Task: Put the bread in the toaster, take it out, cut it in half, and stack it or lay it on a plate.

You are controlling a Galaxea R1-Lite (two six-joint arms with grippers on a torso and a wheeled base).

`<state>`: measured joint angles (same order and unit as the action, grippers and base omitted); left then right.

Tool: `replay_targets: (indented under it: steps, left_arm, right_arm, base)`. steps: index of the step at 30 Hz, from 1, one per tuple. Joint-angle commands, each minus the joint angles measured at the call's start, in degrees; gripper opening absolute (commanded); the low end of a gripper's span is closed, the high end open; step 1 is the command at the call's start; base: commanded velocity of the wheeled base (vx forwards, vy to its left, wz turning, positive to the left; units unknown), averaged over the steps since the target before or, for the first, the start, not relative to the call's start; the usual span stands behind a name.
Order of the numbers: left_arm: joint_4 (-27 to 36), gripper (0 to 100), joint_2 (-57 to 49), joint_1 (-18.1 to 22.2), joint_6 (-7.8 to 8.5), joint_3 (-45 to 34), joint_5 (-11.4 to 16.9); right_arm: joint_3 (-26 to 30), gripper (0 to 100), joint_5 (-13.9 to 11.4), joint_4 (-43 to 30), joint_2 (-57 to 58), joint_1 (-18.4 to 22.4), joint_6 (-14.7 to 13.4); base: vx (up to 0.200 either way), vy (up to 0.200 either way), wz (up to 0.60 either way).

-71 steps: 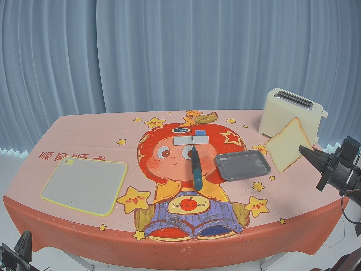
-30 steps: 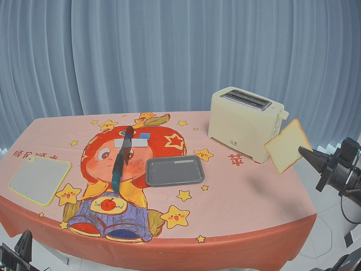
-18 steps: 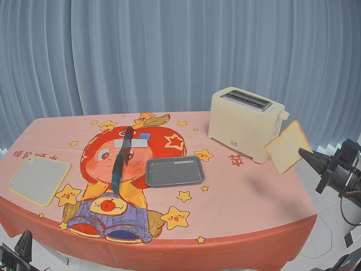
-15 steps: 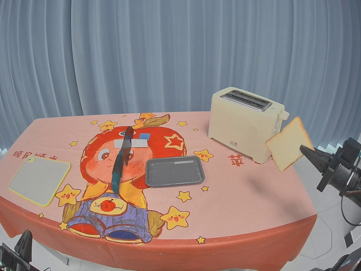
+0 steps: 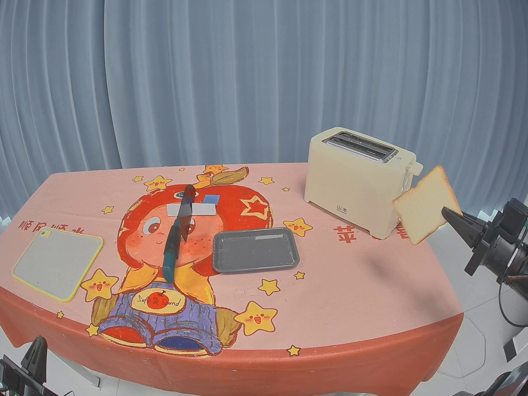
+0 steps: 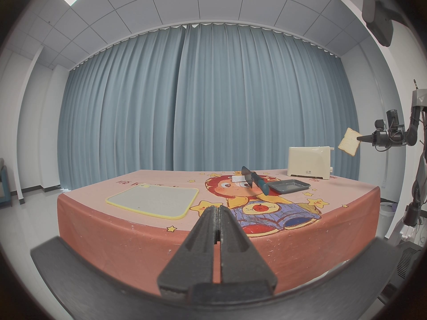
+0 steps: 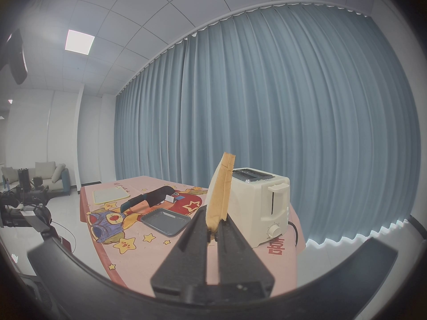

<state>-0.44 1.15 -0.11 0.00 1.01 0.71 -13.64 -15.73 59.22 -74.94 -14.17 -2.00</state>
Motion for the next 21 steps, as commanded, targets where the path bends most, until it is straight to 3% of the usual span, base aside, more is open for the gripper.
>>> replay_targets:
  steps: [1, 6, 21]
  left_arm:
    - [0.0, 0, 0.0, 0.0, 0.00, -1.0, 0.0]
    - [0.0, 0, 0.0, 0.0, -0.09, -1.0, 0.0]
    - [0.0, 0, 0.0, 0.0, 0.00, -1.0, 0.0]
  right_arm:
    - [0.0, 0, 0.0, 0.0, -0.3, 0.0, 0.0]
    - [0.0, 0, 0.0, 0.1, -0.2, 0.1, 0.0]
    - [-2.4, 0, -0.6, 0.1, 0.4, 1.3, -0.1]
  base:
    - [0.000, -0.200, 0.00]
    - [0.000, -0.200, 0.00]
    - [0.000, 0.000, 0.00]
